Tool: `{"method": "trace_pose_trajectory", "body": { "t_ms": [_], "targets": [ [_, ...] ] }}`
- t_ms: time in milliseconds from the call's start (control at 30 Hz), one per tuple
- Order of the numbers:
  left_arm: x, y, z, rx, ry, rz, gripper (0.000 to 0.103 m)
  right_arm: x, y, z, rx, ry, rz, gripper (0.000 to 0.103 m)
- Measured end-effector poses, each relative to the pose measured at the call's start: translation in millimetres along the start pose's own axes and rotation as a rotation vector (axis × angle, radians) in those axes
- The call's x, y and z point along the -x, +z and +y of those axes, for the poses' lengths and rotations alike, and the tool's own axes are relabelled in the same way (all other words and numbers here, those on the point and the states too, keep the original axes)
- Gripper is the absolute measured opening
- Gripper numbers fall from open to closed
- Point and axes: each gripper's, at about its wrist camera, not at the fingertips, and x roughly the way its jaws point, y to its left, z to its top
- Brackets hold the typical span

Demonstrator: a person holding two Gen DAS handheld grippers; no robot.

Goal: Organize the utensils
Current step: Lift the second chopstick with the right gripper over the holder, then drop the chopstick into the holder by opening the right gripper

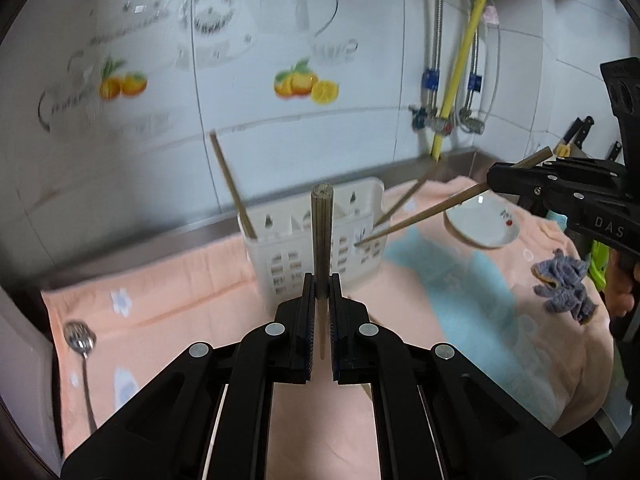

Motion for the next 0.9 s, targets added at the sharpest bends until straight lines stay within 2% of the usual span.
{"method": "trace_pose_trajectory", "body": {
  "t_ms": [233, 500, 667, 900],
  "targets": [
    [26, 48, 1, -0.037, 0.016, -0.095, 0.005, 20, 31, -13, -0.001, 0.022, -0.019, 0.006],
    [36, 100, 13, -0.048, 0.071, -0.186, 0.005, 18, 52, -24, -0.001, -0.01, -0.027, 0.006],
    [10, 108, 24, -0.018, 0.097, -0.158, 0.005, 0, 56, -30, 0.006, -0.037, 0.01, 0.006],
    [-31, 97, 44, 0.039, 0.091, -0.085, 0.005, -27, 53, -36, 0.005, -0.043, 0.066, 0.006]
  ]
}}
